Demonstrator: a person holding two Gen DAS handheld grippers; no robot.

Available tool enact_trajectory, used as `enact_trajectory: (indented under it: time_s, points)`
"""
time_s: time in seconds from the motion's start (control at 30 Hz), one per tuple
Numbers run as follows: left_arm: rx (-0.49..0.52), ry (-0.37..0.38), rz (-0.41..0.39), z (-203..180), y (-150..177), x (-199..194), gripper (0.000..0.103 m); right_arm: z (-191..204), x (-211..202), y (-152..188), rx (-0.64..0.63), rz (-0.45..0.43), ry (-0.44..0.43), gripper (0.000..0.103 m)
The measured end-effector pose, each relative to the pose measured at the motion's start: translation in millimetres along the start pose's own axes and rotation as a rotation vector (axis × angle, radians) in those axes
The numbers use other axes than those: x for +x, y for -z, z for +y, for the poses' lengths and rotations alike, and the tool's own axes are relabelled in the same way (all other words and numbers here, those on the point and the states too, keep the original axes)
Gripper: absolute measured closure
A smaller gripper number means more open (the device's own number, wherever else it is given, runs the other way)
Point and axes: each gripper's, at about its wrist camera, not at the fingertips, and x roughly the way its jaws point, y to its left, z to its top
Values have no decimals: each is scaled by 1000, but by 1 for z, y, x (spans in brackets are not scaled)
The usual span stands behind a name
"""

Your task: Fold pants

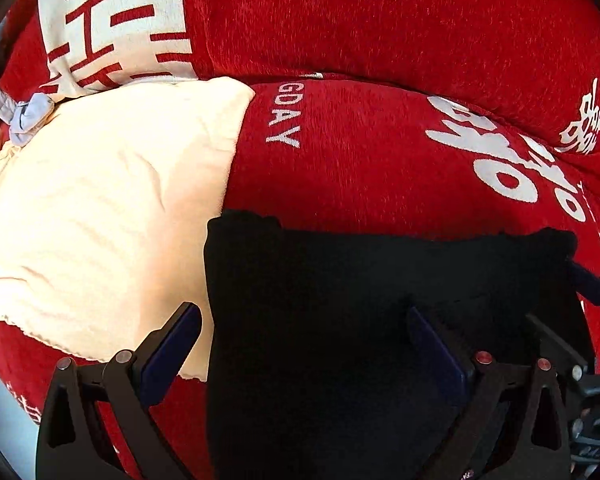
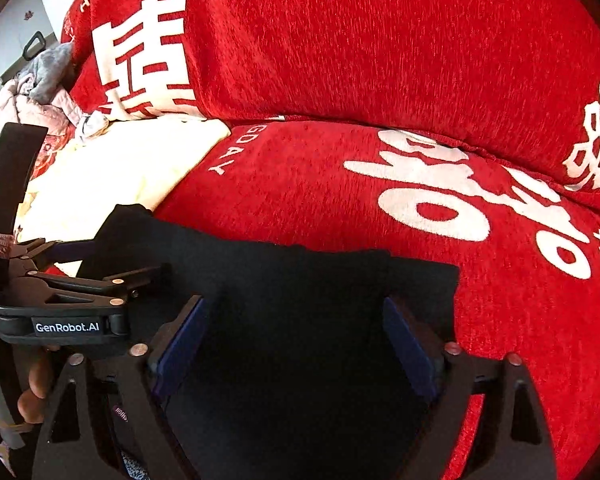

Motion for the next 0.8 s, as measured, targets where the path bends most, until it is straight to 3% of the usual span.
enact_trajectory:
  time_s: [0.23,0.37,0.53,0.67,0.8]
  points:
    - [-3,5,-3,0,-1,3,0,7,9,1,-52,18,36,2]
    - [-2,5,-25,2,4,-18,0,9,-13,4,-31,-11,82,1]
    - [-4,47,-68,7,30,-48,0,17,-53,33,-6,-81,53,1]
    - [12,19,-49,6,51,-45,0,26,-57,59,3,-62,29,1]
    - [-1,22,-26,10,71,-37,0,37,-59,79,-34,-76,70,2]
